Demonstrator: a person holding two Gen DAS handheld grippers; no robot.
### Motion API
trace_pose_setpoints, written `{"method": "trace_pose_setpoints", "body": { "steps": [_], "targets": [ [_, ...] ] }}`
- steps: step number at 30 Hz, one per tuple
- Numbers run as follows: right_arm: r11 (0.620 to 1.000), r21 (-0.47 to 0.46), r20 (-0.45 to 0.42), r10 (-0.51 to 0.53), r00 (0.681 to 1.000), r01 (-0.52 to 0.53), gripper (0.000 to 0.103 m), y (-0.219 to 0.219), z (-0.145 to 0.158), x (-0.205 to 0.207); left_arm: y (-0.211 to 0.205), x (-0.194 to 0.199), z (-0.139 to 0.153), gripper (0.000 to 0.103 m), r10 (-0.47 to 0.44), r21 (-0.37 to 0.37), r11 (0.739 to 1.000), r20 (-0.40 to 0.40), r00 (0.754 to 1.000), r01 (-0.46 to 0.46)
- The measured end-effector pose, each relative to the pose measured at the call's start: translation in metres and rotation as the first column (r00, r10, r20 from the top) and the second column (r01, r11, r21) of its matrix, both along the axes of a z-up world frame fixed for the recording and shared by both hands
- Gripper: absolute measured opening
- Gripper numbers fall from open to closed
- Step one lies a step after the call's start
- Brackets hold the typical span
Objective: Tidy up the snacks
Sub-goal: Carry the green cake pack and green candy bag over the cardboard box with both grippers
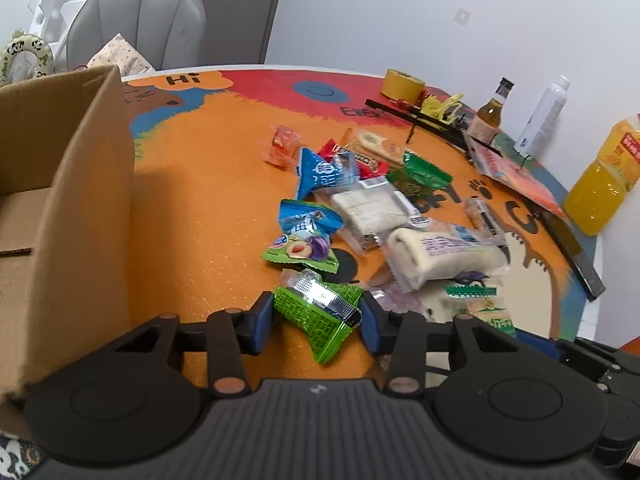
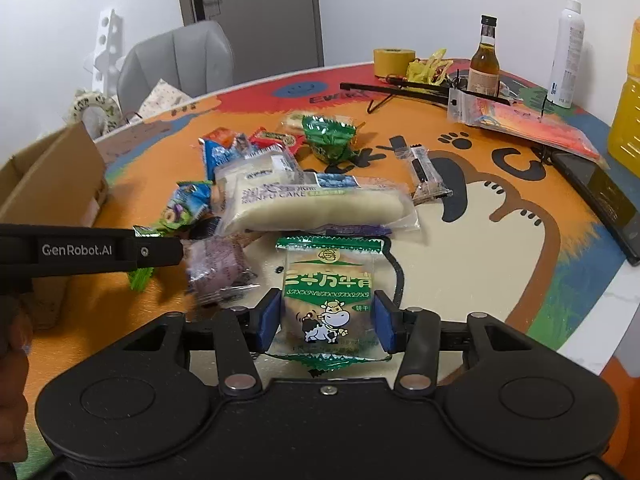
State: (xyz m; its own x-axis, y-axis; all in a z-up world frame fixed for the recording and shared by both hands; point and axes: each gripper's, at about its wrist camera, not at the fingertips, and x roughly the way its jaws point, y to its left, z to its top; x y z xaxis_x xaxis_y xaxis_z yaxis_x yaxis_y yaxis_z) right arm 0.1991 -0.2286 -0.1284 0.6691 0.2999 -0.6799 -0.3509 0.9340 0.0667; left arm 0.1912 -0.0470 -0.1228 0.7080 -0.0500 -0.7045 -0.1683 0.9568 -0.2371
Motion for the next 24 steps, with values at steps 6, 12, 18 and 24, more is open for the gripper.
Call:
{"method": "trace_pose_setpoints", "body": {
  "steps": [6,12,18,24],
  "targets": [
    [1.000,0.012,0.034,0.022,0.999,-0.022,0.046,0.004,0.016,-0.013,-0.005,-0.015,0.017,0.043,-0.009,0.005,1.000,0.043,0.999,0.009],
    [0.999,0.034,0.058,0.026,0.998,-0.028,0.046,0.010,0.028,-0.022,-0.006,-0.030,0.034,0.043,-0.018,0.024,1.000,0.079,0.997,0.017],
    [0.998,0.060,0.076,0.031,0.997,-0.036,0.046,0.017,0.041,-0.032,0.000,-0.046,0.049,0.043,-0.014,0.035,0.999,0.109,0.994,0.010],
    [0.994,0.090,0.101,0.051,0.994,-0.061,0.046,0.026,0.051,-0.044,0.008,-0.062,0.062,0.043,-0.005,0.046,0.999,0.135,0.991,-0.001]
  ]
}}
